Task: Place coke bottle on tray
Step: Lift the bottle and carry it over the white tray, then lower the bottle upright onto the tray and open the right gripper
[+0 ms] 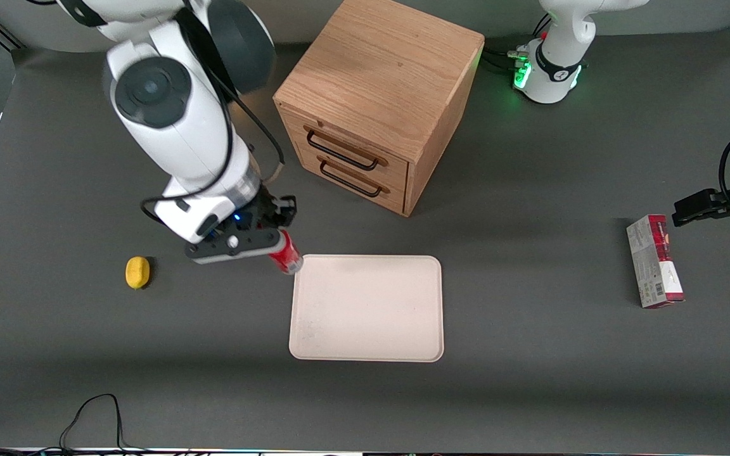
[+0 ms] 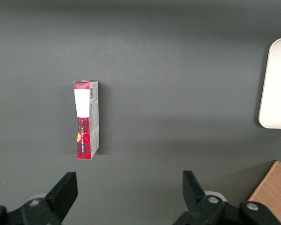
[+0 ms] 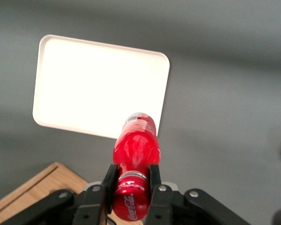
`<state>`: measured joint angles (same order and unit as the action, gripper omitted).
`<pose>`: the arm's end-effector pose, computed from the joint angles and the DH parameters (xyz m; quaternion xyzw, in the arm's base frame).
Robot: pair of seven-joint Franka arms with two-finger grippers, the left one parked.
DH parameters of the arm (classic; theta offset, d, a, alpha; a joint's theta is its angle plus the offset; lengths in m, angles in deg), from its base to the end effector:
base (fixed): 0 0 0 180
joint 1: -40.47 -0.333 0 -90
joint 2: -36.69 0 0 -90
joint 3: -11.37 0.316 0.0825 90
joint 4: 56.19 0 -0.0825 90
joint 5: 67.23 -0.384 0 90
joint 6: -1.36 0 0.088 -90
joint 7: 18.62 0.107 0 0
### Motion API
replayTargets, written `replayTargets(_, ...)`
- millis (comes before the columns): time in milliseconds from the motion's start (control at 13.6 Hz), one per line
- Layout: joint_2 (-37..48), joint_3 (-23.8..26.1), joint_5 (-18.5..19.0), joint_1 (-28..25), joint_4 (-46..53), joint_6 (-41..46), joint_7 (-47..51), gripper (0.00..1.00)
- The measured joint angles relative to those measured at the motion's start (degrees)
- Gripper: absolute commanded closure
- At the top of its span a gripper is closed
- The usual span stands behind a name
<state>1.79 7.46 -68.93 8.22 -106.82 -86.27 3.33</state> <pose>0.6206 0.3582 0.5540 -0.9978 -0.0631 -0.0190 0.0039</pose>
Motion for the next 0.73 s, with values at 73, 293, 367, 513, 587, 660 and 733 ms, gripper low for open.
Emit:
replayTargets(73, -1.19, 0.00, 0.00, 0.03, 0.64, -1.18, -0.31, 0.80)
replayTargets(293, -4.07, -0.05, 0.00, 0.57, 1.15, -5.26, -0.68, 0.80)
replayTargets(367, -5.50, -0.05, 0.00, 1.17, 1.13, -6.56, -1.02, 0.80)
replayTargets(513, -9.34, -0.06, 0.00, 2.47, 1.10, -9.50, -1.81, 0.80)
replayTargets(587, -11.40, -0.06, 0.00, 2.93, 1.10, -11.01, -2.10, 0.80)
replayTargets(660, -13.38, -0.06, 0.00, 3.21, 1.13, -12.34, -2.22, 0.80)
replayTargets(733, -15.00, -0.06, 0.00, 3.28, 1.15, -13.31, -2.25, 0.80)
